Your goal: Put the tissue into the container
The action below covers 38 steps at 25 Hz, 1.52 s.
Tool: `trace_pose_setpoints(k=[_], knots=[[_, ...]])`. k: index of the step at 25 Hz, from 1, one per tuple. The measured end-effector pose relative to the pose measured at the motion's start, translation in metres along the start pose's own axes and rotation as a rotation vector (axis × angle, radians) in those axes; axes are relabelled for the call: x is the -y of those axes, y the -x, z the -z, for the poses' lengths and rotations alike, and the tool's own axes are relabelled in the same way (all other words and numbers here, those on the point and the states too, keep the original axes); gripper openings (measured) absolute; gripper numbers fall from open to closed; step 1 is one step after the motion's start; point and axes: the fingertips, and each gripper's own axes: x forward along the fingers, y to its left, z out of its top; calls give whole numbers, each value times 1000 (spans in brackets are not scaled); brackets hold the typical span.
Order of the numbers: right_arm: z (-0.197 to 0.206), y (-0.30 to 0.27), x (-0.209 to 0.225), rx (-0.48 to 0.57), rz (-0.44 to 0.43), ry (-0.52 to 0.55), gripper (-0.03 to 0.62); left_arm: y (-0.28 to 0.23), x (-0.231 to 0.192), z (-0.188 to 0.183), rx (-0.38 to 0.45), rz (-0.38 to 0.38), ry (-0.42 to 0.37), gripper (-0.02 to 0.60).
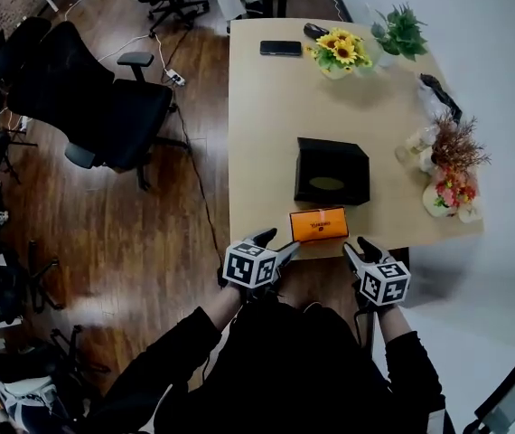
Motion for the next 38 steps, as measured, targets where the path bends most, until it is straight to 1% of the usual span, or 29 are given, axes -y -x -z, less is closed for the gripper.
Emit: trace_pose_setpoints(k=[5,9,10,12,14,17,19,22,28,34,38], knots=[[-5,-27,17,-42,-36,18,178,-18,-3,6,-39,-43,-7,282],[5,-36,20,-89,-109,-2,178,-25,-3,15,-56,-96,14,278],[7,-37,19,-97,-132,2,175,-27,-3,16,-55,-108,14,259],[8,-40,14,-104,-183,14,150,-29,-2,18,-52,-118,6,172],[7,-42,9,-105,-217,33,86,-33,0,17,-45,-117,-4,113],[9,-43,7,-112,-226,68,63,-34,0,18,-38,-131,-5,86],[10,-43,6,-119,-234,73,57,-33,0,19,-38,-134,2,78],[9,-40,4,-126,-243,87,54,-32,2,20,-50,-143,-6,75],[9,-30,-4,-124,-263,98,52,-24,7,25,-63,-123,-2,75],[9,-23,-5,-103,-260,74,51,-17,16,19,-61,-108,-52,75],[5,-12,-8,-79,-255,59,51,-10,25,13,-47,-83,-80,75]])
